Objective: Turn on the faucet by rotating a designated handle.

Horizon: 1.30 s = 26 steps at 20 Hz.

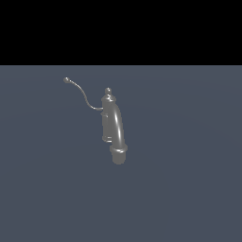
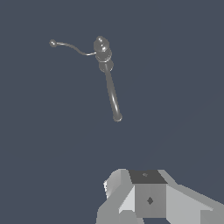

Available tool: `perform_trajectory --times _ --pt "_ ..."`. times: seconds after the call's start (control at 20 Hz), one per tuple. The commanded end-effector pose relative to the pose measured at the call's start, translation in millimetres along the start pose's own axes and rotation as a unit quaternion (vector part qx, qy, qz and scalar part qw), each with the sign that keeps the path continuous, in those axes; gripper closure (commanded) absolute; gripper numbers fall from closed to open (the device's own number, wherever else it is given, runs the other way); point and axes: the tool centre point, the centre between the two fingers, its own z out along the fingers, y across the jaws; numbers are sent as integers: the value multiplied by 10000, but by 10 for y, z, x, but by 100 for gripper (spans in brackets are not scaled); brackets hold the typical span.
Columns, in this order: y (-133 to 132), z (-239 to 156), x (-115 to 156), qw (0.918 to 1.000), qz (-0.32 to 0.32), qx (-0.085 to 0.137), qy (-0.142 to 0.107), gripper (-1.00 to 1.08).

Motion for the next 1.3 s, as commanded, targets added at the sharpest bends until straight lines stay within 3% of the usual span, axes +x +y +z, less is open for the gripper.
perform_trajectory --times 0.0,0.45,0.85,1.25 --pt "0 0 0 10000 0 0 0 108" --pt "-25 -143 65 9993 -252 -78 246 108" --pt "-35 -131 98 9995 -176 -71 236 108" --pt "-103 -82 308 9995 229 -49 227 108"
